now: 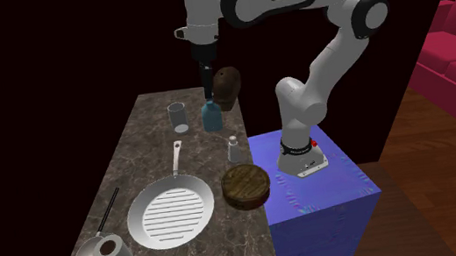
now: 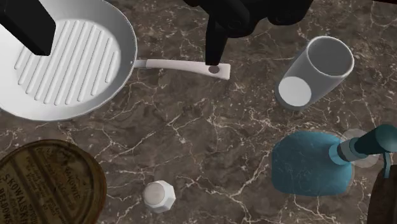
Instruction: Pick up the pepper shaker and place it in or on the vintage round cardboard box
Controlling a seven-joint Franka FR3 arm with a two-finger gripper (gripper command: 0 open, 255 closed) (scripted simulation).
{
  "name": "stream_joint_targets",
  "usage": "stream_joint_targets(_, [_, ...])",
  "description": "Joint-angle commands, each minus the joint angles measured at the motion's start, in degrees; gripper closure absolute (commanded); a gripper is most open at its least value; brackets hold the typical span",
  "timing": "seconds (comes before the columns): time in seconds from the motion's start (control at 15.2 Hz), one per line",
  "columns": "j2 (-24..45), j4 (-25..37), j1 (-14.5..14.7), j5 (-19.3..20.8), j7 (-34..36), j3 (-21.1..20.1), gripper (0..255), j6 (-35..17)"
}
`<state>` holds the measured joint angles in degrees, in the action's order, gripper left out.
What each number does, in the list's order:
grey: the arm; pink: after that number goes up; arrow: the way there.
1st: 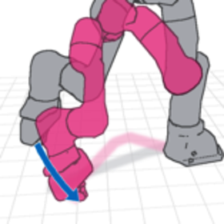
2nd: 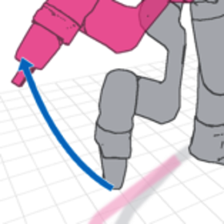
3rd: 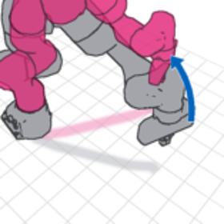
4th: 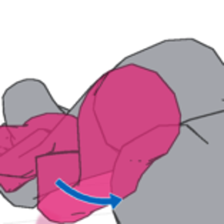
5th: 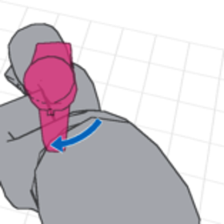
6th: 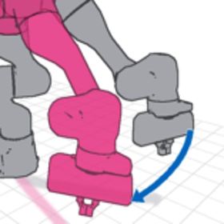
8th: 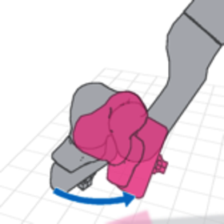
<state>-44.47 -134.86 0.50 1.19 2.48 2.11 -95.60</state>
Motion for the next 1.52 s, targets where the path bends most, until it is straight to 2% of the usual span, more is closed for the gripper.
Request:
stream_joint_targets(0.0, [0.00, 0.00, 0.00, 0.00, 0.00, 0.00, 0, 0.00])
stream_joint_targets(0.59, [-7.43, -20.16, -0.56, 1.42, 4.63, -3.82, 0, -10.79])
stream_joint_targets(1.06, [-10.56, -34.10, -0.34, 1.85, 8.84, -7.23, 0, -19.84])
stream_joint_targets(1.45, [-8.42, -37.40, -0.75, 2.21, 9.06, -7.23, 0, -25.26])
